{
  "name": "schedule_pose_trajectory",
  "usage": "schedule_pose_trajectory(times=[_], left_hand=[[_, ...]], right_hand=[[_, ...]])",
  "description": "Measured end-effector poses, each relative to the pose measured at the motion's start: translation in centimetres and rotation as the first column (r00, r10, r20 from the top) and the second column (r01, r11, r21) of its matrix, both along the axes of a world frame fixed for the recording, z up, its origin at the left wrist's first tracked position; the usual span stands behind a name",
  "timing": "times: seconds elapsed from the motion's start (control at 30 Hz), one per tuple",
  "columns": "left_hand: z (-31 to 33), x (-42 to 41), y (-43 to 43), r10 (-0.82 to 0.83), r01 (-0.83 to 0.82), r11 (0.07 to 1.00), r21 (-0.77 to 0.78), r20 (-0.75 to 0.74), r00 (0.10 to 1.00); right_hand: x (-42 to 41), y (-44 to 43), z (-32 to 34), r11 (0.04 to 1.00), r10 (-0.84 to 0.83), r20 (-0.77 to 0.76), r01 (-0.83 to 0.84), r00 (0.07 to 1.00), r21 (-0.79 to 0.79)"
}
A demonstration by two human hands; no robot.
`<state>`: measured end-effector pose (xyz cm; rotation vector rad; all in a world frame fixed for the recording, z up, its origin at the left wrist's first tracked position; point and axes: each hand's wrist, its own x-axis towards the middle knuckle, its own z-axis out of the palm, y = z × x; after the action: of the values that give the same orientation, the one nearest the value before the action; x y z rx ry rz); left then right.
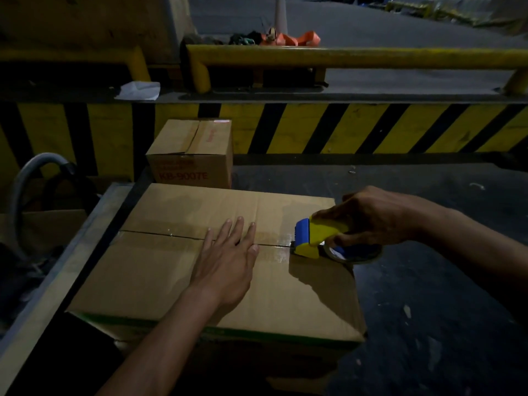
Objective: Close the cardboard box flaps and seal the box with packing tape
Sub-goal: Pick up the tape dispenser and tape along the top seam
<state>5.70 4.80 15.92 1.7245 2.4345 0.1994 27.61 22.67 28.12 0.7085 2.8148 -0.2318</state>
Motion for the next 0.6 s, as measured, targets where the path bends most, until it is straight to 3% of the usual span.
schedule_pose_trajectory(times=[0.13, 0.33, 0.6], left_hand=[[0.8, 0.6, 0.5, 0.009, -0.01, 0.998, -0.06, -0.019, 1.0], [0.5, 3.5, 1.4, -0.142, 0.142, 0.989, -0.033, -0.002, 0.99], [0.0, 2.9, 1.1, -0.135, 0.135, 0.991, -0.025, 0.008, 0.991]], right_hand=[[-0.5, 0.1, -0.5, 1.0, 0.025, 0.007, -0.025, 1.0, -0.013], [-0.1, 0.4, -0.7, 0.999, 0.036, 0.006, -0.036, 0.999, -0.005], [0.2, 0.4, 0.5, 0.999, 0.038, 0.015, -0.038, 0.999, -0.011]])
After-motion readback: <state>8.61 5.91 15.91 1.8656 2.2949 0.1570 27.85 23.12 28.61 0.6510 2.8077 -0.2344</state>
